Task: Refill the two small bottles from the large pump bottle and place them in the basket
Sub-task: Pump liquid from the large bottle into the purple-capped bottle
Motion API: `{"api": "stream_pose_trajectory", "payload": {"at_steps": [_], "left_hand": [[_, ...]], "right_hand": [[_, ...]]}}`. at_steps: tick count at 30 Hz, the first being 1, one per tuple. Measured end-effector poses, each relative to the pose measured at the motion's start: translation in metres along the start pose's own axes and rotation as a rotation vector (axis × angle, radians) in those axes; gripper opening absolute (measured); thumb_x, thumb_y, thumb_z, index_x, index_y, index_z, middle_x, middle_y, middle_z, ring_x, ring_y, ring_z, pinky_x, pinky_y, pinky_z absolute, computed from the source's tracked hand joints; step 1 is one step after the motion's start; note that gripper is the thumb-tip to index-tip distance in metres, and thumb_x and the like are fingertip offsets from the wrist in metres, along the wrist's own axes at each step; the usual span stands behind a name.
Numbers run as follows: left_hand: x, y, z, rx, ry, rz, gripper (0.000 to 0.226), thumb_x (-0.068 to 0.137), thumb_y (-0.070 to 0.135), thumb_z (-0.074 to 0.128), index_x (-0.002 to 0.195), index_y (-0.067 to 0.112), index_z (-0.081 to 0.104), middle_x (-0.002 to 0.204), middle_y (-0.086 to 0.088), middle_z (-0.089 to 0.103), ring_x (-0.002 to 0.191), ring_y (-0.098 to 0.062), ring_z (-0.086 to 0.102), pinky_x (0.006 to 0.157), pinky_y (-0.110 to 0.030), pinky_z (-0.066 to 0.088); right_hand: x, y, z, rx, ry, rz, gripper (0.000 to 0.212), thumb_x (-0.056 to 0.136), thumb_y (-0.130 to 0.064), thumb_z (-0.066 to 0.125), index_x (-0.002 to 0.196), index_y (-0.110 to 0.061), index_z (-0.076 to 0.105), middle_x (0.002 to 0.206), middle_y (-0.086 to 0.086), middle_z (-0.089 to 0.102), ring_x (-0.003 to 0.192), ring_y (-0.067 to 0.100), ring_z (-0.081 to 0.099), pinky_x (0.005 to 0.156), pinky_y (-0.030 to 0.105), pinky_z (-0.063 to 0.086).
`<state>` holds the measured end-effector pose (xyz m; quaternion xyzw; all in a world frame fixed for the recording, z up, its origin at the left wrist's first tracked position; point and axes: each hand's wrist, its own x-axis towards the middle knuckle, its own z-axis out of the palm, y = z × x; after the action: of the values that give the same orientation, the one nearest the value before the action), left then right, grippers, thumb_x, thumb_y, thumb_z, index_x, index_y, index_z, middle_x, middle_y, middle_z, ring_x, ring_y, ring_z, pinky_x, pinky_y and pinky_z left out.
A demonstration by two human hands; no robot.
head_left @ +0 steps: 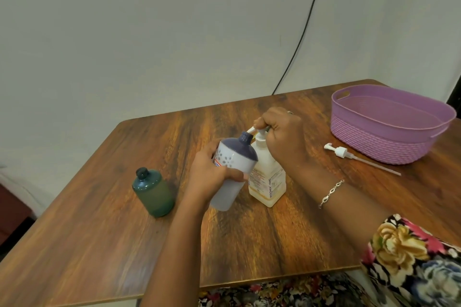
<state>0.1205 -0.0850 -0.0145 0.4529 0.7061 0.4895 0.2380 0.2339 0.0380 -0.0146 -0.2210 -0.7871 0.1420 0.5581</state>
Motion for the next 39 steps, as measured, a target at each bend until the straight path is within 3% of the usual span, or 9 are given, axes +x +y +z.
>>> {"api": "stream_pose_trajectory", "payload": {"at_steps": [5,10,13,17,22,26,31,34,39], "left_hand": [[-0.003,0.002,0.0,-0.029,0.027,0.004,0.063,0.063,0.005,0.079,0.119,0.019,0.054,0.109,-0.005,0.059,0.096,-0.024,0.057,0.076,-0.043,0.053],[-0.003,-0.001,0.003,-0.068,0.03,-0.004,0.06,0.062,0.002,0.08,0.114,0.02,0.057,0.102,-0.002,0.062,0.089,-0.02,0.06,0.067,-0.036,0.054],[-0.004,-0.001,0.005,-0.054,0.015,-0.004,0.057,0.062,0.003,0.079,0.11,0.023,0.056,0.099,0.001,0.062,0.086,-0.016,0.06,0.061,-0.028,0.05],[-0.003,-0.001,0.005,-0.041,0.02,0.005,0.059,0.061,0.006,0.08,0.112,0.023,0.056,0.1,0.001,0.061,0.088,-0.017,0.059,0.065,-0.031,0.051],[-0.002,-0.005,0.004,-0.048,0.025,0.011,0.055,0.061,0.007,0.081,0.105,0.027,0.056,0.096,0.006,0.062,0.084,-0.011,0.059,0.06,-0.024,0.047],[-0.002,-0.006,0.004,-0.015,0.03,0.035,0.064,0.053,0.017,0.083,0.111,0.023,0.056,0.102,0.002,0.062,0.09,-0.015,0.059,0.067,-0.03,0.052],[-0.001,-0.006,0.003,0.013,0.042,0.041,0.063,0.063,0.01,0.08,0.118,0.022,0.053,0.108,-0.001,0.059,0.095,-0.018,0.056,0.07,-0.031,0.05],[-0.001,-0.007,0.003,-0.005,0.049,0.037,0.061,0.061,0.009,0.08,0.113,0.025,0.054,0.106,0.001,0.06,0.093,-0.017,0.057,0.071,-0.034,0.052],[0.0,-0.006,0.003,-0.027,0.037,0.03,0.062,0.055,0.013,0.083,0.107,0.03,0.055,0.1,0.006,0.06,0.089,-0.013,0.058,0.065,-0.03,0.05]], "right_hand": [[0.016,-0.004,-0.008,0.014,-0.04,0.023,0.018,0.073,0.008,0.05,0.064,0.005,0.065,0.064,0.015,0.062,0.062,0.025,0.056,0.066,0.035,0.047],[0.004,-0.006,0.001,-0.048,0.012,-0.014,0.018,0.068,0.017,0.051,0.061,0.005,0.062,0.062,0.015,0.06,0.063,0.027,0.055,0.061,0.034,0.043],[-0.002,-0.003,-0.001,-0.009,0.003,-0.026,0.017,0.068,0.011,0.048,0.062,0.005,0.063,0.063,0.015,0.061,0.064,0.029,0.056,0.061,0.035,0.045],[0.008,-0.005,-0.005,0.059,0.03,0.028,0.019,0.072,0.0,0.048,0.063,0.004,0.065,0.065,0.015,0.063,0.067,0.029,0.059,0.066,0.039,0.048],[0.007,-0.005,0.002,-0.012,0.08,-0.021,0.017,0.069,0.014,0.051,0.059,0.004,0.061,0.061,0.015,0.059,0.061,0.029,0.055,0.057,0.042,0.047],[-0.001,-0.005,0.007,-0.012,0.067,-0.019,0.02,0.069,0.013,0.045,0.058,0.006,0.06,0.061,0.018,0.058,0.061,0.032,0.054,0.054,0.043,0.046],[0.009,-0.005,-0.004,0.045,0.065,0.041,0.023,0.071,0.0,0.044,0.064,0.004,0.065,0.066,0.014,0.063,0.066,0.025,0.056,0.061,0.039,0.047],[0.011,-0.007,0.0,-0.048,0.061,-0.01,0.015,0.068,0.008,0.05,0.06,0.003,0.062,0.062,0.013,0.059,0.063,0.025,0.051,0.057,0.036,0.043],[0.001,0.0,0.009,-0.096,0.062,-0.056,0.021,0.066,0.018,0.051,0.056,0.002,0.059,0.058,0.013,0.055,0.06,0.029,0.049,0.052,0.033,0.038]]}}
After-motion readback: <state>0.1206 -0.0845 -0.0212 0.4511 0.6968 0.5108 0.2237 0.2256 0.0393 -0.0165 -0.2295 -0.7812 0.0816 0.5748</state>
